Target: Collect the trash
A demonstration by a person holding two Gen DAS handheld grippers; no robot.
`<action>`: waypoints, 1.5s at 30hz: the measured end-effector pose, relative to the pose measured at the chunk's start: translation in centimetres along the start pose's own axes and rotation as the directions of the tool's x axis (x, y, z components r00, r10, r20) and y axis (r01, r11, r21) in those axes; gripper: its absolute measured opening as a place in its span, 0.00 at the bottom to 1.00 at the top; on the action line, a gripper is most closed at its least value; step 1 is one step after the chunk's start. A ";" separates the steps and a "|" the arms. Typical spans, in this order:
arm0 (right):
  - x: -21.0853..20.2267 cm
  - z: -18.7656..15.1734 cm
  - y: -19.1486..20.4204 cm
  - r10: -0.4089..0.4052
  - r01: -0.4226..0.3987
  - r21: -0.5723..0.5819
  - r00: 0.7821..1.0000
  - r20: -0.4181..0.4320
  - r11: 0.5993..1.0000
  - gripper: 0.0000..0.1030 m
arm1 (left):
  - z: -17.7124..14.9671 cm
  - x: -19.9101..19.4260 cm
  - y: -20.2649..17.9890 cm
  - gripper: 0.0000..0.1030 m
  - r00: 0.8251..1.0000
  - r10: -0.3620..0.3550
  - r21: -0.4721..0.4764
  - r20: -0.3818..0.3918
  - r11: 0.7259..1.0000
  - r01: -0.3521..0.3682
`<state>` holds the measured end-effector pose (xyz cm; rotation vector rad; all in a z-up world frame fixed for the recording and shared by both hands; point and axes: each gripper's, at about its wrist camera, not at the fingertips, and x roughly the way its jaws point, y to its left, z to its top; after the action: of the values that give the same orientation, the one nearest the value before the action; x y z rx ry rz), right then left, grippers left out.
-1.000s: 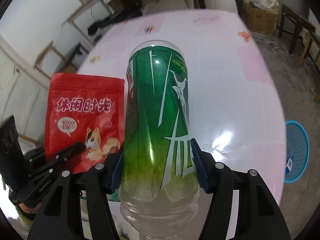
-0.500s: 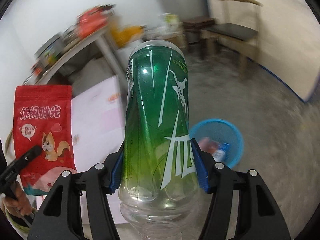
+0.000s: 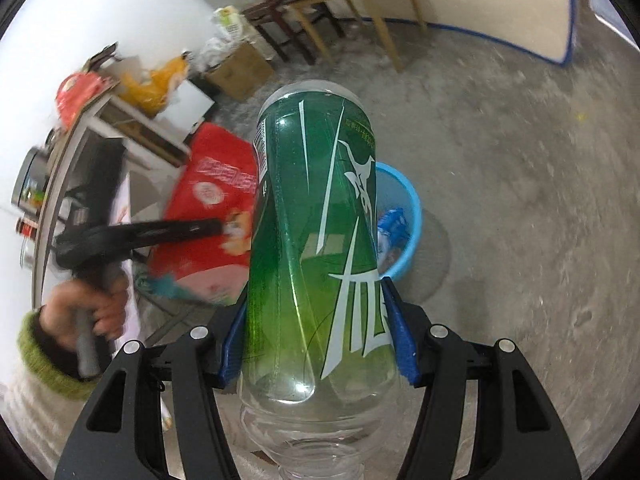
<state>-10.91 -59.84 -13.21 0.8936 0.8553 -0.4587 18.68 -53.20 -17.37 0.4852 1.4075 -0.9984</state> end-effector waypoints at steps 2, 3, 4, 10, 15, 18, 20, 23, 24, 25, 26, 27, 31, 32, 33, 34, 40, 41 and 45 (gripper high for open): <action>0.3 0.2 -1.5 -0.012 0.012 0.028 1.000 -0.002 1.000 0.57 | 1.9 3.4 0.8 0.16 1.000 -0.007 -0.039 -0.013 0.999 0.006; 0.4 0.5 -2.1 -0.017 0.017 0.036 1.000 -0.006 0.999 0.57 | 2.2 4.9 1.3 0.23 1.000 0.006 -0.064 -0.029 0.998 -0.008; 0.7 0.7 -2.8 -0.023 0.023 0.045 1.000 -0.012 0.999 0.57 | 2.5 5.8 1.6 0.34 0.999 0.022 -0.087 -0.037 0.996 -0.025; 2.8 1.2 -4.4 -0.046 0.049 0.066 0.998 -0.051 0.997 0.57 | 2.2 8.3 3.3 0.35 0.998 0.019 -0.182 -0.055 0.983 -0.029; 6.2 2.0 -3.8 0.013 -0.005 0.072 0.995 -0.102 0.997 0.57 | 2.2 4.3 2.7 0.43 0.998 0.069 -0.147 -0.004 0.987 -0.069; 9.8 3.3 -2.9 0.114 -0.094 0.130 0.982 -0.153 0.987 0.57 | 1.5 -1.1 1.3 0.58 0.993 0.091 -0.062 0.079 0.994 -0.086; 12.8 4.5 -2.5 0.181 -0.142 0.205 0.965 -0.191 0.969 0.57 | -0.1 -5.2 0.4 0.65 0.988 0.074 -0.001 0.137 0.997 -0.075; 16.7 6.0 -1.6 0.207 -0.142 0.290 0.956 -0.209 0.947 0.57 | -3.5 -11.4 0.4 0.71 0.976 0.014 0.031 0.219 0.999 -0.021; 17.8 6.5 -1.6 0.195 -0.125 0.309 0.959 -0.208 0.943 0.57 | -5.0 -13.4 0.7 0.72 0.969 0.006 0.034 0.248 0.999 -0.014; 18.8 6.8 -1.5 0.182 -0.105 0.333 0.961 -0.209 0.937 0.58 | -6.2 -14.9 1.0 0.73 0.963 0.009 0.031 0.269 0.999 -0.018; 20.6 7.4 -1.6 0.179 -0.093 0.369 0.962 -0.208 0.925 0.59 | -8.7 -17.1 1.7 0.74 0.951 0.018 0.025 0.309 0.999 -0.027; 22.0 7.7 -1.8 0.177 -0.085 0.386 0.962 -0.210 0.919 0.60 | -10.7 -18.5 2.4 0.75 0.941 0.031 0.019 0.337 0.999 -0.040; 26.2 7.9 -2.5 0.108 -0.006 0.401 0.967 -0.233 0.916 0.67 | -18.5 -21.7 5.1 0.77 0.901 0.133 -0.052 0.413 0.991 -0.122; 26.5 7.6 -2.4 0.069 0.026 0.378 0.969 -0.237 0.926 0.67 | -21.1 -22.1 6.1 0.77 0.882 0.189 -0.106 0.433 0.982 -0.158; 26.4 7.3 -2.4 0.053 0.036 0.367 0.972 -0.230 0.930 0.67 | -22.8 -22.2 6.9 0.77 0.867 0.218 -0.152 0.447 0.974 -0.166; 26.0 6.9 -2.3 0.047 0.036 0.356 0.974 -0.222 0.934 0.67 | -24.5 -22.2 7.8 0.77 0.858 0.241 -0.202 0.454 0.966 -0.164; 20.7 4.7 -2.3 -0.025 0.068 0.305 0.990 -0.142 0.950 0.67 | -32.5 -21.2 11.3 0.77 0.839 0.259 -0.420 0.479 0.907 -0.040; 18.8 4.2 -2.1 -0.055 0.084 0.278 0.992 -0.111 0.957 0.67 | -33.1 -21.1 11.5 0.77 0.838 0.254 -0.424 0.483 0.905 -0.030; 12.3 2.4 0.4 -0.133 0.133 0.106 0.991 -0.007 0.985 0.67 | -34.7 -21.6 10.8 0.77 0.826 0.261 -0.388 0.500 0.920 -0.056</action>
<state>-2.29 -61.73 -22.07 0.9377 0.9005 -0.6254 10.02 -13.64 -5.28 0.0295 0.9741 -0.6439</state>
